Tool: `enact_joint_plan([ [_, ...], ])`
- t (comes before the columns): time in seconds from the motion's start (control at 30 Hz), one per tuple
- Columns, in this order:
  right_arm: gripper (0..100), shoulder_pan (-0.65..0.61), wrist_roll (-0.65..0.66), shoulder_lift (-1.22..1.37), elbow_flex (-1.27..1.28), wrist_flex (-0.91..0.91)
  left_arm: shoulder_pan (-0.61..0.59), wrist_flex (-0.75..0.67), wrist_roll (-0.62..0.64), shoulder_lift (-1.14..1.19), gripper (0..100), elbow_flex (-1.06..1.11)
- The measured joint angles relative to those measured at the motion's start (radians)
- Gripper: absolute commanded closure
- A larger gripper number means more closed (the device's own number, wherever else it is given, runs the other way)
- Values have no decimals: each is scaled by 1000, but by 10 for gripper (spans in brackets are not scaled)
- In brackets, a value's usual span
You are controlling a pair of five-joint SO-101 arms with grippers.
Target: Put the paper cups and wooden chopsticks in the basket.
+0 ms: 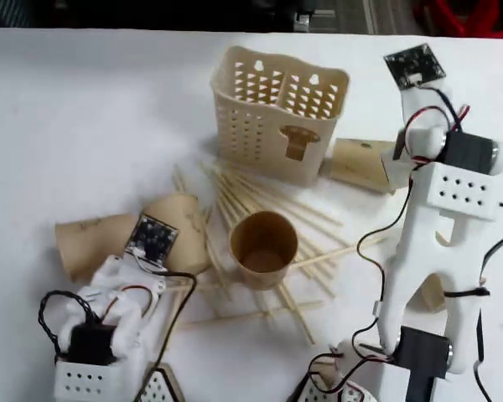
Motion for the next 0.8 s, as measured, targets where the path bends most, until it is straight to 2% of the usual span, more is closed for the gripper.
enact_joint_plan([
  [0.23,777,-2,-9,0,219,-258,0,0,0,0,976,0],
  [0.47,779,0,-87,157,247,-397,0,0,0,0,976,0],
  [0.63,781,-2,-94,338,172,-417,0,0,0,0,976,0],
  [0.8,861,-18,-94,448,72,-353,0,0,0,0,976,0],
])
